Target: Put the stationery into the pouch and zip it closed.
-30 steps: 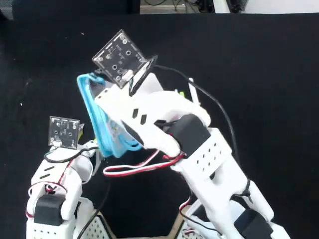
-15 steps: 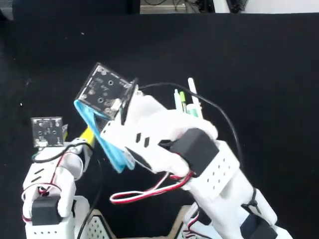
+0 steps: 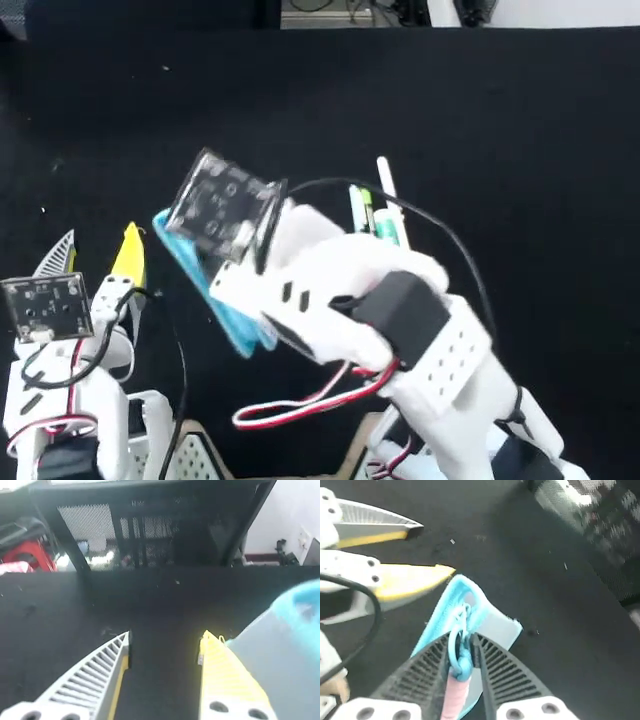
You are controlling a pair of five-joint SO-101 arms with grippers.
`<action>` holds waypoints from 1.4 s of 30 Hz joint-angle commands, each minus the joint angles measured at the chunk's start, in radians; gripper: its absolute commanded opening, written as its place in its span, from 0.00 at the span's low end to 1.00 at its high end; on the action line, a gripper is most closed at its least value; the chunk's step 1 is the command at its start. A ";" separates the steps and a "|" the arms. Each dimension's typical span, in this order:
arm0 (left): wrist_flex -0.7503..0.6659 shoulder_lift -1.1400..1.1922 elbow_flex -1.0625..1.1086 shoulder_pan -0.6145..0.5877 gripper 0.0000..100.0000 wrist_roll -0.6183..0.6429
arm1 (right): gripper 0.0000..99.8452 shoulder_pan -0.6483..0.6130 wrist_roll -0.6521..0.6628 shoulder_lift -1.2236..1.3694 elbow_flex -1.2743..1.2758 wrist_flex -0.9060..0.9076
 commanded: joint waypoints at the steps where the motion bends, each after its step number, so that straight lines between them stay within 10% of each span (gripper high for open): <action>1: 0.002 0.009 -0.093 -0.008 0.24 -0.017 | 0.01 -0.018 0.048 0.005 0.053 0.003; 9: 0.041 0.293 -0.397 -0.007 0.24 -0.017 | 0.01 -0.021 0.048 0.004 0.056 0.038; 24: 0.601 0.962 -1.247 0.249 0.24 -0.150 | 0.01 -0.018 0.048 -0.251 0.355 -0.107; 42: 0.629 0.766 -1.058 0.349 0.24 -0.342 | 0.01 -0.017 0.048 -0.306 0.410 -0.149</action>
